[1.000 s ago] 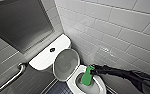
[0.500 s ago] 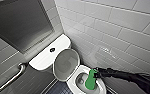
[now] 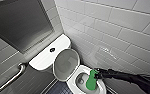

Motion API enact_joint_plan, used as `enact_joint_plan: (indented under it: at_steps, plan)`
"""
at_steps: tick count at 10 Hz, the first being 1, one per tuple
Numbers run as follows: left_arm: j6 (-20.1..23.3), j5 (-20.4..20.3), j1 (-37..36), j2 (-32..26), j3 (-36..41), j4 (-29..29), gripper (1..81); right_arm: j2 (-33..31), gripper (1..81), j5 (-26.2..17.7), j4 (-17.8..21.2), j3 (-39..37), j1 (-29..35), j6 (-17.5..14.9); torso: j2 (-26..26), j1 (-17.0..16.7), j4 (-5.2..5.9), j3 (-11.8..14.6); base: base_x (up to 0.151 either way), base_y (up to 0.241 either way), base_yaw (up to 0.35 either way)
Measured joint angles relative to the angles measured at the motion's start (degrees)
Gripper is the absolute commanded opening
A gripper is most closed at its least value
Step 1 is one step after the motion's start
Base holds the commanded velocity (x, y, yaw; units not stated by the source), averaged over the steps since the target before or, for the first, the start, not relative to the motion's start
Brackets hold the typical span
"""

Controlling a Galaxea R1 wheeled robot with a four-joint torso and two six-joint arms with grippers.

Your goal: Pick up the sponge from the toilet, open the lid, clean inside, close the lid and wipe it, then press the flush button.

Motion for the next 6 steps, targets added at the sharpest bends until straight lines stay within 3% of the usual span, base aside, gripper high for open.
enact_joint_plan:
  at_steps: [6]
  plan:
    - [0.0,0.09,0.0,0.04,0.04,0.0,81.1,-0.09,1.0,-0.02,0.05,0.06,-0.02,0.77,0.0,0.0,0.0,0.0,0.0,0.0,0.0]
